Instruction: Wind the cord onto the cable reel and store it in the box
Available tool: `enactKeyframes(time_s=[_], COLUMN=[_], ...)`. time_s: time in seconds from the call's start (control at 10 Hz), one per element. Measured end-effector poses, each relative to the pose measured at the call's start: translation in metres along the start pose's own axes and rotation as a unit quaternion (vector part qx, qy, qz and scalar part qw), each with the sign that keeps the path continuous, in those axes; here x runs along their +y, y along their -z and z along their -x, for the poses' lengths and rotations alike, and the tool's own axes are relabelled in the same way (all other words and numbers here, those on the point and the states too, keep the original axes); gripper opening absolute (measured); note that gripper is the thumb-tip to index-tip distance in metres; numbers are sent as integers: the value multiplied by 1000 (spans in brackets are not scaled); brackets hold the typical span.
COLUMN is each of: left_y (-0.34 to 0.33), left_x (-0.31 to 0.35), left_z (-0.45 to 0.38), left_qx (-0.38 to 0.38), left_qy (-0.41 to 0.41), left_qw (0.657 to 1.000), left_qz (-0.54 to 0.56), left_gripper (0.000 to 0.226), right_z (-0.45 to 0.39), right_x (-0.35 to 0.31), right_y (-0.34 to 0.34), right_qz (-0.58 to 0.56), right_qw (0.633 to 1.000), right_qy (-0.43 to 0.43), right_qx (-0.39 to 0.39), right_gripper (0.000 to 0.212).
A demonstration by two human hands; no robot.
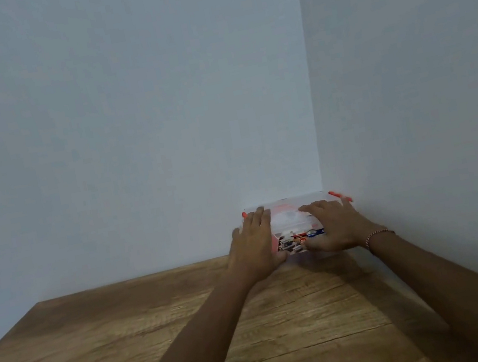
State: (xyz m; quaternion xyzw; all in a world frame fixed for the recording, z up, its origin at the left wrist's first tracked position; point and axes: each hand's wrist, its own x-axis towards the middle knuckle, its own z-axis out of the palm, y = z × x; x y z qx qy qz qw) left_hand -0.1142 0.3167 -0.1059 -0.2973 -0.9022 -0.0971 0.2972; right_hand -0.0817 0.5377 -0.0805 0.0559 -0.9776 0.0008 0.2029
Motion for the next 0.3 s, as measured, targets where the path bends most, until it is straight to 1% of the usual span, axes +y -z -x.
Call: enactKeyframes(time_s=[0.1,0.2,0.3], left_y=[13,37,55], left_x=[-29,-59,-96], left_z=[12,25,33], left_qx=[24,46,77], left_qy=[7,15,43], left_qw=[999,998,991], left_qz=[-20,-51,-101], left_gripper=[99,98,96], right_z=[-6,-20,-47], right_x=[-37,-85,-130], right_y=[3,6,6], right_qz=[-75,-69,-26], right_qw=[993,981,973], right_qy=[47,84,102], right_qx=[74,159,206], right_gripper=[80,68,64])
